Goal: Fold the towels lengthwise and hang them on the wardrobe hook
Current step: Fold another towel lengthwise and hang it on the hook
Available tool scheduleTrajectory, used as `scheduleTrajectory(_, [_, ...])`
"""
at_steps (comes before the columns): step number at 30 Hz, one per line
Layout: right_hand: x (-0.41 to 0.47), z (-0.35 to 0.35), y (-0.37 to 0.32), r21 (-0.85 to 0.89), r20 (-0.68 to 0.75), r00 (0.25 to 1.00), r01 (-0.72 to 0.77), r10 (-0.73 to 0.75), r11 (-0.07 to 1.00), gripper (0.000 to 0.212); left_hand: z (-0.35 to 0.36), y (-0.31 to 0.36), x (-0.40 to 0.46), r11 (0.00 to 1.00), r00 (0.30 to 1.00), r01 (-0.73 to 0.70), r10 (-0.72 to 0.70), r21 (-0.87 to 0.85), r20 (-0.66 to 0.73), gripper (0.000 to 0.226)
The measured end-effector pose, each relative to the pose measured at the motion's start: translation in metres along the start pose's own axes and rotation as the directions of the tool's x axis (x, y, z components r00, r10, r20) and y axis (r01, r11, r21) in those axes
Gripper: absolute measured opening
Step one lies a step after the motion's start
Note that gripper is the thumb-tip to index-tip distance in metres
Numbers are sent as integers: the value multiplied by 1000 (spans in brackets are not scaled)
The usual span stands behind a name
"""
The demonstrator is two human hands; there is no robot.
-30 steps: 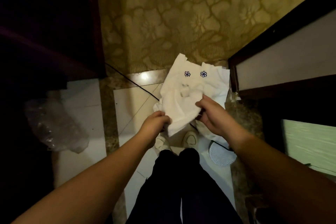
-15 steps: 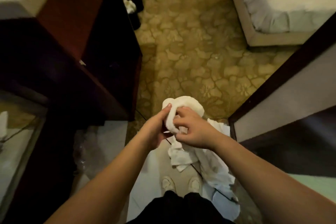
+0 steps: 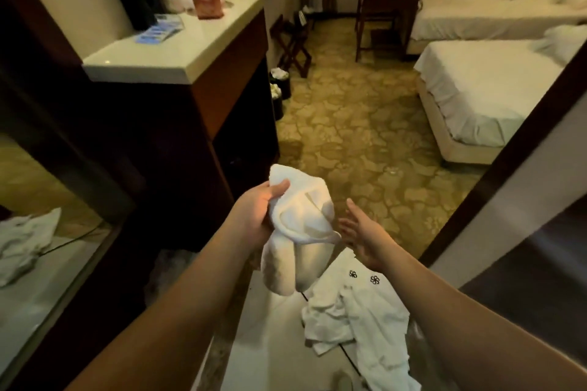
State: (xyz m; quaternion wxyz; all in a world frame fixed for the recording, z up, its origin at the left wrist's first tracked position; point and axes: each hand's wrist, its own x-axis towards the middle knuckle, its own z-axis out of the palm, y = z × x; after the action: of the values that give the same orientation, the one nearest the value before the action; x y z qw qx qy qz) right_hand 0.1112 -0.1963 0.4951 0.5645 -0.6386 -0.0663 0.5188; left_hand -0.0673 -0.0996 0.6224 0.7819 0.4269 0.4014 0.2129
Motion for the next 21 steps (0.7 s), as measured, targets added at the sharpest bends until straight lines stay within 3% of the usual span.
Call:
scheduleTrajectory(2, [-16,11,10,43,136,987,-90,83,995,52,-14,4,-30,999,999,-35,35,-20,19,26])
scheduleTrajectory(4, [-40,28,19,-33,229,963,-141,145,989,58,-27,5,-63,997,997,-71,71,-26,12,24])
scheduleTrajectory(6, [-67,50,34,-85,266,950,-146,164,986,62,-42,3,-99,993,993,-115,115,-14,4,13])
scheduleTrajectory(8, [-86,70,47,-54,275,951,-129,139,990,62,-52,-1,-133,991,991,-132,132,12,5,16])
scheduleTrajectory(12, [-145,118,71,69,134,991,18,-28,997,33,-93,-15,-204,972,978,-201,207,125,-39,12])
scheduleTrajectory(15, [-183,139,69,-5,68,970,235,-234,972,28,-128,-30,-247,958,972,-209,226,197,-66,13])
scheduleTrajectory(18, [-229,158,57,-185,158,900,430,-406,883,19,-154,-50,-292,944,978,-178,201,277,-54,13])
scheduleTrajectory(21, [-273,179,49,-326,321,810,581,-491,745,27,-167,-71,-339,922,983,-90,142,377,-113,11])
